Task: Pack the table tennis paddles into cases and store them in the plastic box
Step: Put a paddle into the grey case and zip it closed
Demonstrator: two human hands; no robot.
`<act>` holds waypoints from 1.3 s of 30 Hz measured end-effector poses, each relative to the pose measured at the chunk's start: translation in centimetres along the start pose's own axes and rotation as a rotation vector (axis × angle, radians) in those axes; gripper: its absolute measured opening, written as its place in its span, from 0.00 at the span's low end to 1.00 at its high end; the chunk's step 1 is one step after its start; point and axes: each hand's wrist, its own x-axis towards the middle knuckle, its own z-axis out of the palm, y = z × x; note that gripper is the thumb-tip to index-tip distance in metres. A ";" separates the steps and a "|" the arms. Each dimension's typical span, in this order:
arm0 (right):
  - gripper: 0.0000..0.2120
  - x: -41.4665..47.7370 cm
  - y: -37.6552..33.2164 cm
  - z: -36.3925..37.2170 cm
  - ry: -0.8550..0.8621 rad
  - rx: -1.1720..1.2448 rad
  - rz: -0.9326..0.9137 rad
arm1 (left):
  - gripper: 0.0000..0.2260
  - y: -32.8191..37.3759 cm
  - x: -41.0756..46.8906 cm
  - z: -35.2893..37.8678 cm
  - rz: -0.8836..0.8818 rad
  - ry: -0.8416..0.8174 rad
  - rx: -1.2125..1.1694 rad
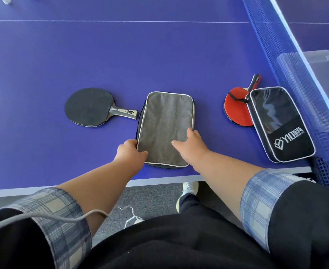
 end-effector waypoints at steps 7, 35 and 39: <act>0.45 -0.5 -0.7 -1.8 0.012 0.080 0.003 | 0.17 4.1 -4.2 0.4 0.174 0.108 -0.293; 0.16 -2.6 2.0 -15.9 0.201 0.153 -0.056 | 0.27 12.5 -1.3 8.1 0.620 -0.241 0.782; 0.16 -1.4 0.5 -16.5 0.072 0.122 -0.143 | 0.25 15.7 1.6 8.5 0.678 -0.017 0.663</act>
